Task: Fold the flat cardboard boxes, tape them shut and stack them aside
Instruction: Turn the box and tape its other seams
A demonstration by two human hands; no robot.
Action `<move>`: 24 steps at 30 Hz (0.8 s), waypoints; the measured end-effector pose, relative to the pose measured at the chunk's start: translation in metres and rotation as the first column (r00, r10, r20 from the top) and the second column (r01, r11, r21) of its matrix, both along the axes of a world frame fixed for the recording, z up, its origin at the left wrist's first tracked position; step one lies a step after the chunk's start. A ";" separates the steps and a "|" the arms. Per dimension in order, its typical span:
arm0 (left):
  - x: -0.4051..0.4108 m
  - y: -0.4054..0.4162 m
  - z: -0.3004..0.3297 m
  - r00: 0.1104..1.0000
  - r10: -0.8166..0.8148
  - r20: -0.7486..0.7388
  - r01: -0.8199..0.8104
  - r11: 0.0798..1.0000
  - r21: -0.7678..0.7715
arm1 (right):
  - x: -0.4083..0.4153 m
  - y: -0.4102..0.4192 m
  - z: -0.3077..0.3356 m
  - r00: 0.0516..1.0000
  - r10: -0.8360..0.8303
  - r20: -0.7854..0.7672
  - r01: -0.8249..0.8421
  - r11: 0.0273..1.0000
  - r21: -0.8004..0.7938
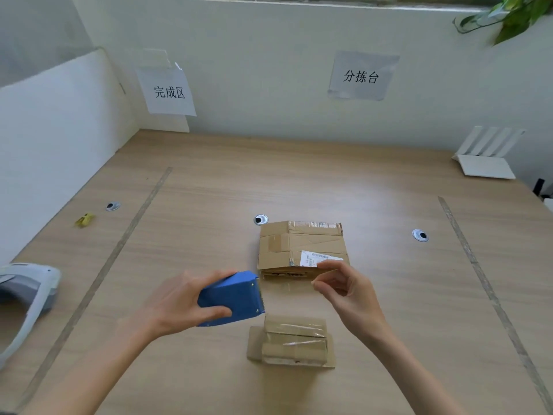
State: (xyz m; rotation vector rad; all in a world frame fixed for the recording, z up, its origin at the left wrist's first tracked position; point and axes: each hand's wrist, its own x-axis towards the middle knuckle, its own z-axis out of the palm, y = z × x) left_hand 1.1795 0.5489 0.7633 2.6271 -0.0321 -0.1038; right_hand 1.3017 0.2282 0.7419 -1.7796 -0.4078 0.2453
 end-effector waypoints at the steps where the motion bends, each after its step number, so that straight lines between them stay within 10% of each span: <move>1: -0.008 -0.003 0.001 1.000 0.000 0.006 0.000 1.000 -0.006 | -0.004 0.000 0.001 1.000 0.006 -0.001 -0.006 1.000 -0.016; 15: -0.082 -0.027 -0.003 0.985 0.153 -0.079 -0.142 0.981 0.129 | -0.028 -0.012 0.019 0.997 0.076 0.019 -0.072 0.987 -0.142; 24: -0.082 -0.078 -0.027 0.951 0.236 -0.199 -0.256 0.963 -0.081 | 0.003 -0.048 -0.013 0.985 0.151 -0.080 -0.163 0.969 -0.185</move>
